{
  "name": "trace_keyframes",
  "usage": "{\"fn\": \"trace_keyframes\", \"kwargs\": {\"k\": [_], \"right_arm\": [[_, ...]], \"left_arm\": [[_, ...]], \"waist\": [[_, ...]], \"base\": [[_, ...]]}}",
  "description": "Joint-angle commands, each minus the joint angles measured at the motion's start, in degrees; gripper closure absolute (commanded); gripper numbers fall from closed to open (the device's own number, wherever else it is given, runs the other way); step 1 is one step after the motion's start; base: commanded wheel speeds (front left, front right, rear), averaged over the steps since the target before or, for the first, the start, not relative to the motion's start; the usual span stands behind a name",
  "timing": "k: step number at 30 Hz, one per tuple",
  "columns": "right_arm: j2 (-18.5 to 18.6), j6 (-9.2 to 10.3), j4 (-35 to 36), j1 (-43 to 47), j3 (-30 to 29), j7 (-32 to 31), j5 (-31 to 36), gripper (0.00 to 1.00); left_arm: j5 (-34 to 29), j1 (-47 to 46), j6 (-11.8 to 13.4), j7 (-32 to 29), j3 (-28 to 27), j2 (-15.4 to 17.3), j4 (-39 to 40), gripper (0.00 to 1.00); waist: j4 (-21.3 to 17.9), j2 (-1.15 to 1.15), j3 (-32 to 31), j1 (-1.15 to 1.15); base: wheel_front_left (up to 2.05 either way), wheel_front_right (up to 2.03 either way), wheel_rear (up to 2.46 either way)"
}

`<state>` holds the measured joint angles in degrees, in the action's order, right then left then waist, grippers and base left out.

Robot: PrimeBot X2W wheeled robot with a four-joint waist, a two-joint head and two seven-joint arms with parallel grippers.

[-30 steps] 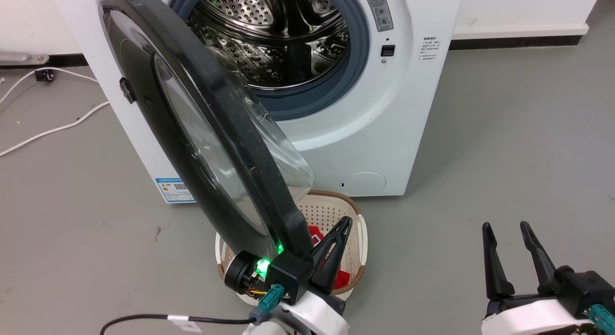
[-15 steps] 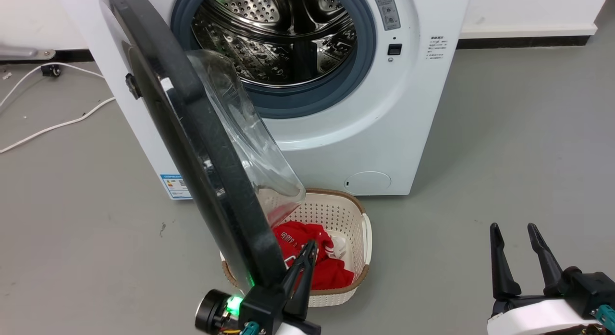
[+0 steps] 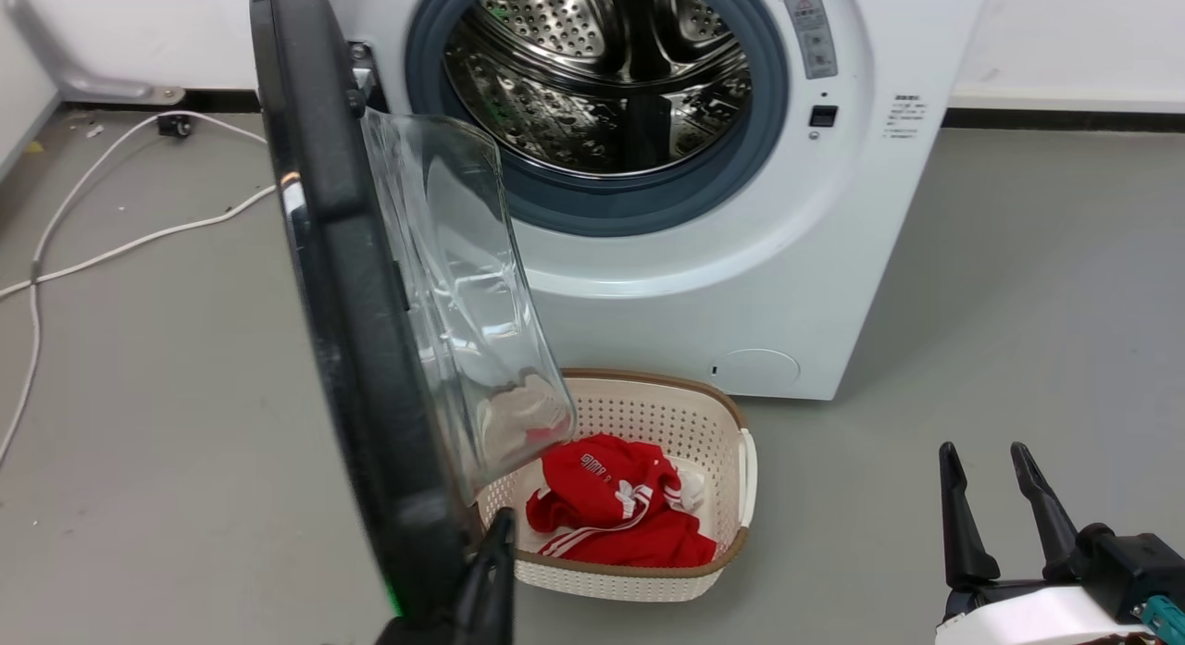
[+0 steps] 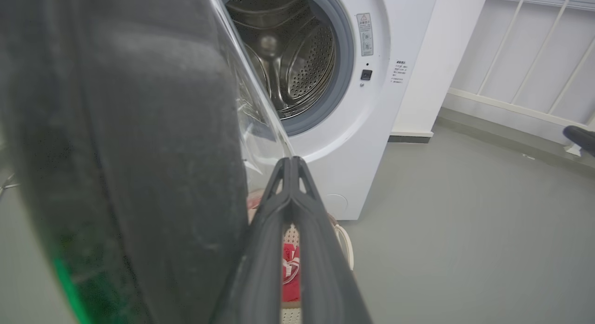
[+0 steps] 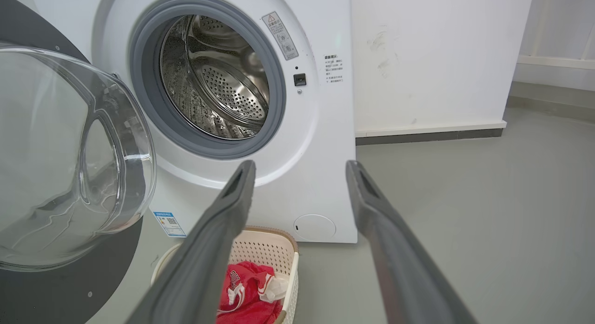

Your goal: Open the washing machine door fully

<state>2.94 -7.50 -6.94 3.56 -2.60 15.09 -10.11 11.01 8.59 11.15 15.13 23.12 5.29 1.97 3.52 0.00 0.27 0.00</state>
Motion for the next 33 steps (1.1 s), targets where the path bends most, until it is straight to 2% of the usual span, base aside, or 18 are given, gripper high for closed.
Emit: {"fn": "trace_keyframes", "kwargs": {"k": [1,11,17,22,29,33], "right_arm": [[-0.12,0.03,0.03,0.58,0.14,0.09,-0.05,0.0],[-0.12,0.03,0.21,0.84,0.42,0.09,-0.02,0.0],[-0.12,0.02,0.69,-0.22,0.39,0.09,0.33,0.0],[-0.11,0.03,1.61,-1.4,-0.23,0.09,0.7,0.0],[-0.11,0.02,2.17,-2.24,-1.06,0.09,1.29,0.0],[-0.11,0.03,2.17,-3.0,-1.05,0.09,1.57,0.0]], "left_arm": [[0.12,0.58,1.12,0.02,-1.87,1.07,0.27,1.0],[2.09,3.18,4.26,0.07,-12.42,3.51,3.63,1.0],[4.66,2.22,3.93,0.08,-19.77,5.77,3.7,1.0],[7.46,0.49,3.52,0.08,-26.07,9.07,2.26,1.0],[11.91,-3.42,2.85,-0.19,-33.76,14.01,-3.58,1.0],[14.22,-6.07,1.65,-0.1,-37.72,17.1,-8.33,1.0]], "waist": [[0.88,0.0,-0.13,0.0],[3.44,0.0,0.08,0.0],[3.94,0.0,1.4,0.0],[3.77,0.0,3.11,0.0],[3.46,0.0,5.22,0.0],[3.14,0.0,6.54,0.0]], "base": [[0.0,0.0,0.0],[0.0,0.0,0.0],[0.0,0.0,0.0],[0.0,0.0,0.0],[0.0,0.0,0.0],[0.0,0.0,0.0]]}}
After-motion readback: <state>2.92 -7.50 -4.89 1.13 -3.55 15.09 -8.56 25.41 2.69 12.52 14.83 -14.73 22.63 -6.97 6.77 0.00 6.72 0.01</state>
